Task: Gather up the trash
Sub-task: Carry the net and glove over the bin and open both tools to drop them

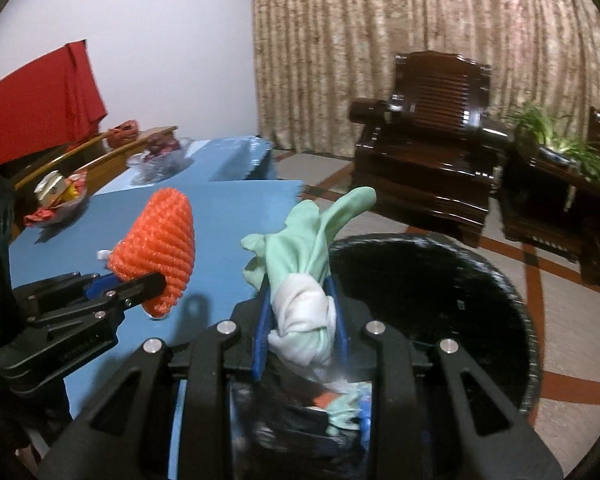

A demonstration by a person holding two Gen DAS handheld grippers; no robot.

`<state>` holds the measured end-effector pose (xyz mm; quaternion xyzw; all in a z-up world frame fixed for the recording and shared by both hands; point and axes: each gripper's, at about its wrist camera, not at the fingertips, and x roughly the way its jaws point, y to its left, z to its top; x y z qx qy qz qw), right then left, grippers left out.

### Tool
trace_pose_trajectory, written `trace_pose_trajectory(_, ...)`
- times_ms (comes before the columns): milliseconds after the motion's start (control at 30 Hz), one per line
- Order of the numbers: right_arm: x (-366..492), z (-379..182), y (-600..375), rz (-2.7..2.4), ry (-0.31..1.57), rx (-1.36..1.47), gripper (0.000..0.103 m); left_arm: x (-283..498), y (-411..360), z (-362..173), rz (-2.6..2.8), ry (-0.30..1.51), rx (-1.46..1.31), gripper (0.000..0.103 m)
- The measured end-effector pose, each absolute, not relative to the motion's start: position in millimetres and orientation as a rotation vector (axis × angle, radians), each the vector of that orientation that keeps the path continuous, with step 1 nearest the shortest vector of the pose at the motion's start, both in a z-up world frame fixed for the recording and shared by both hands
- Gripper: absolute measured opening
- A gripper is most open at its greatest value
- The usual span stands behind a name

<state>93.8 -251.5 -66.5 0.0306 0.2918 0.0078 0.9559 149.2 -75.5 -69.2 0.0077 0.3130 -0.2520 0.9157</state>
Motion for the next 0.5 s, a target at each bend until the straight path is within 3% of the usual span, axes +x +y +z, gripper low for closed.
trace_pose_trajectory(500, 80.3, -90.9, -308.5, -0.101, 0.637, 0.084, 0.026, 158.6, -161.5, -85.0, -0.653, 0.68, 0.074, 0.023)
